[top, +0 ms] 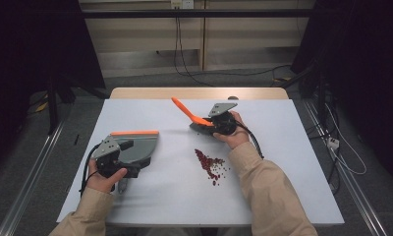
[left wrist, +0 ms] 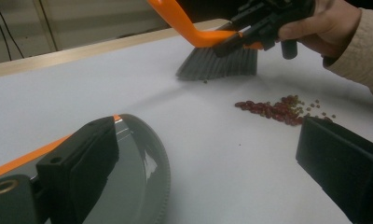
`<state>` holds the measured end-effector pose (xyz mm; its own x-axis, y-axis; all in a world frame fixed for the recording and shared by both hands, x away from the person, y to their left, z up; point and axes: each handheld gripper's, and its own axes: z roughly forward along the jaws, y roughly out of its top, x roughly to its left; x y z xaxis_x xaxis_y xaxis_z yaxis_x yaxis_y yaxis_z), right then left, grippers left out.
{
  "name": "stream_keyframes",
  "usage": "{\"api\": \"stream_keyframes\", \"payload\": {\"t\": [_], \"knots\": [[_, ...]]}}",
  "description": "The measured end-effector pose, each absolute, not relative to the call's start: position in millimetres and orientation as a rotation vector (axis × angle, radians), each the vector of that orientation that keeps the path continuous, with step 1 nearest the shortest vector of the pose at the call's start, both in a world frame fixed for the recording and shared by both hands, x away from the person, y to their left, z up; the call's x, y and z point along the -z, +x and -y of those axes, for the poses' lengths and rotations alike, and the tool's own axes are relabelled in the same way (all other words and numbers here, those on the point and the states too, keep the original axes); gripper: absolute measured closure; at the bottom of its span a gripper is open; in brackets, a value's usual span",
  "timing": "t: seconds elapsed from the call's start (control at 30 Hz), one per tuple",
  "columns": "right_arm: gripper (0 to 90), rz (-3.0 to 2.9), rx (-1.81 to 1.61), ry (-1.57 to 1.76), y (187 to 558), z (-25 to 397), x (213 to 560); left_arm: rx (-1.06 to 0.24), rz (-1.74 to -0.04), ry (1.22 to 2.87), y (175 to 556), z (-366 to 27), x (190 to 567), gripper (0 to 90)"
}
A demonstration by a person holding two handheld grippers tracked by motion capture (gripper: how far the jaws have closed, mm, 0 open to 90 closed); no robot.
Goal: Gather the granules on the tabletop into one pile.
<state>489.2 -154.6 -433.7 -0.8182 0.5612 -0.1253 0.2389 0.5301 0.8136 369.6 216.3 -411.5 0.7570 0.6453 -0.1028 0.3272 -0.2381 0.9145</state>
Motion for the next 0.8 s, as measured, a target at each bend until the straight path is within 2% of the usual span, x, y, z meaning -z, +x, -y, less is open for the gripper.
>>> {"api": "stream_keyframes", "payload": {"t": [0.8], "knots": [[68.6,-2.615,-1.133,0.360,433.5,162.2,426.8,-0.356,-0.741,1.847,366.8,-214.0,410.2,5.7]]}}
